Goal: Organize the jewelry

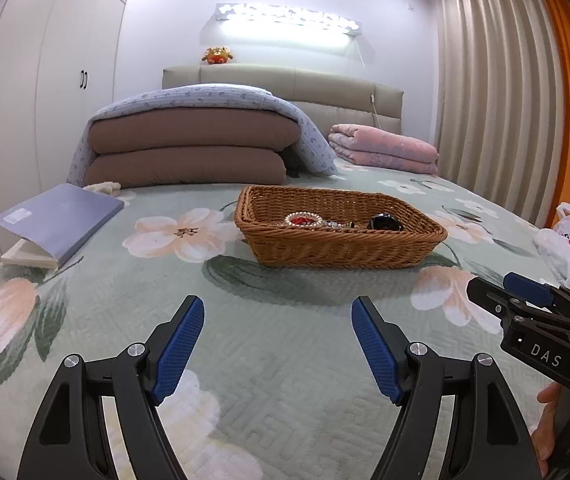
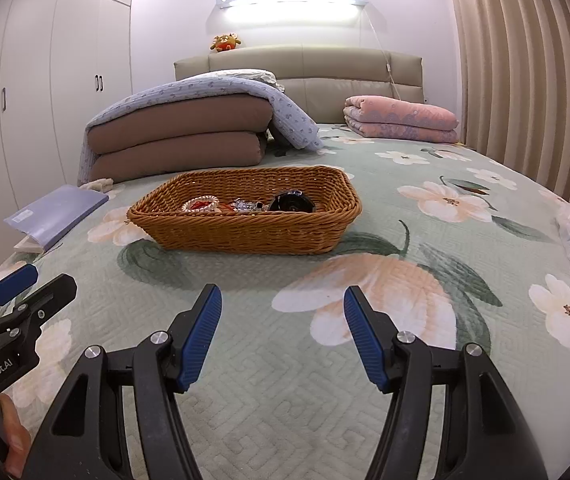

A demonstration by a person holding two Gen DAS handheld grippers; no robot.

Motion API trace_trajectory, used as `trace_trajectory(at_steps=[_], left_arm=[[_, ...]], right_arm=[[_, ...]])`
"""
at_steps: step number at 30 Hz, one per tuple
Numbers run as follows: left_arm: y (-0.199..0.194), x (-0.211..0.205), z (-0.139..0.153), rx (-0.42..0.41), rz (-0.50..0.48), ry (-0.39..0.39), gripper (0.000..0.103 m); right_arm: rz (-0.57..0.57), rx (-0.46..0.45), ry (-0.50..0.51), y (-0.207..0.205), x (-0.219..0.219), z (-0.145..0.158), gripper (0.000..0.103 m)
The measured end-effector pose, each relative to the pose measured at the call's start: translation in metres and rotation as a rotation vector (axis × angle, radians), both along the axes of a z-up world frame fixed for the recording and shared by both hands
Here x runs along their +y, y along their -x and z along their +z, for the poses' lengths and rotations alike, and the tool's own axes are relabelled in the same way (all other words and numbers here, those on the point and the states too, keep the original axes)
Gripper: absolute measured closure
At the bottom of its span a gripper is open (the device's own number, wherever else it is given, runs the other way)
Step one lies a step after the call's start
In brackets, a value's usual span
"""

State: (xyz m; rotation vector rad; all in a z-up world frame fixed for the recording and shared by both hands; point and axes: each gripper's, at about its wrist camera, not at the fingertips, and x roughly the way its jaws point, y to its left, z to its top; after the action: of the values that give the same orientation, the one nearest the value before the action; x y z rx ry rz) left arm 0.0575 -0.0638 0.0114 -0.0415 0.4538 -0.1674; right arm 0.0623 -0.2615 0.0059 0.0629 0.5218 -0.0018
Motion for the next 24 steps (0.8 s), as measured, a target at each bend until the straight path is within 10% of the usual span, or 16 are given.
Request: trace_trajectory(at_steps=[24], left_arm=[[-0.0045,0.0005,-0.0045,0.028,0.013,0.001,0.026]], right_arm=[[0.008,0.014,0.026,-0.0039,0.0056,-0.0044,0.037]])
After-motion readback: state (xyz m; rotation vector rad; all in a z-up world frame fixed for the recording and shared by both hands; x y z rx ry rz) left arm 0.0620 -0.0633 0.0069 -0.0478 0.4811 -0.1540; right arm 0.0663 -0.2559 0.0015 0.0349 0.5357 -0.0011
